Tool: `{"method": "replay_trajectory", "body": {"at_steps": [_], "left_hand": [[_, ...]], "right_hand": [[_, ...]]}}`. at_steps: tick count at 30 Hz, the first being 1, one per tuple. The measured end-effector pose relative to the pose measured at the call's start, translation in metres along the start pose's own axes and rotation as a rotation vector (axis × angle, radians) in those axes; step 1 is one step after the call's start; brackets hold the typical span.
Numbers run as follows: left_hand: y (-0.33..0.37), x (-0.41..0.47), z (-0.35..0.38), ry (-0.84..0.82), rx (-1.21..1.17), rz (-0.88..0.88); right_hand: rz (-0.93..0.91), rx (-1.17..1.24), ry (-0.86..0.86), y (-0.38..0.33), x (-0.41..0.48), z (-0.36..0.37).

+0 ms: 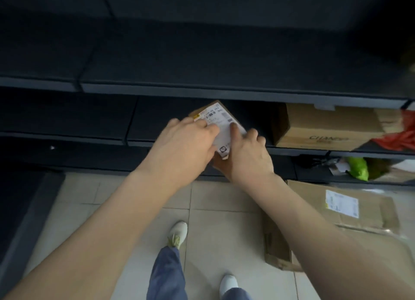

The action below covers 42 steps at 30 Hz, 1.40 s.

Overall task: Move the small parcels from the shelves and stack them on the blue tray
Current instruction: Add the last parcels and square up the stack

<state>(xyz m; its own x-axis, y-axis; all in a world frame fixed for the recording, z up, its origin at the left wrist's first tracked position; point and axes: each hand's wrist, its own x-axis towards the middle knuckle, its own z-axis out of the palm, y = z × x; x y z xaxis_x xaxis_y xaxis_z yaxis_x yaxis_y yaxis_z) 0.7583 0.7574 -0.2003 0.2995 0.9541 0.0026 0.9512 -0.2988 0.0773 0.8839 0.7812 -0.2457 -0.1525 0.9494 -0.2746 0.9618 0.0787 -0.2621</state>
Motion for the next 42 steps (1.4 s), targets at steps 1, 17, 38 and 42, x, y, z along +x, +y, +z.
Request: {"method": "replay_trajectory", "body": {"at_steps": [1,17,38,42], "left_hand": [[-0.002,-0.014,-0.018,0.029,-0.003,-0.035],[-0.15,-0.217,-0.206,0.346,0.104,-0.585],[-0.366,-0.379,-0.301,0.365,0.314,-1.158],[-0.411,-0.368,-0.314,0.388,0.359,-1.229]], "right_hand": [[-0.043,-0.019,0.028,-0.012,-0.011,-0.016],[-0.663,0.008,0.328,-0.297,-0.098,-0.129],[-1.191,0.124,0.265,-0.655,-0.099,-0.122],[-1.234,0.143,0.253,-0.705,-0.07,-0.126]]}}
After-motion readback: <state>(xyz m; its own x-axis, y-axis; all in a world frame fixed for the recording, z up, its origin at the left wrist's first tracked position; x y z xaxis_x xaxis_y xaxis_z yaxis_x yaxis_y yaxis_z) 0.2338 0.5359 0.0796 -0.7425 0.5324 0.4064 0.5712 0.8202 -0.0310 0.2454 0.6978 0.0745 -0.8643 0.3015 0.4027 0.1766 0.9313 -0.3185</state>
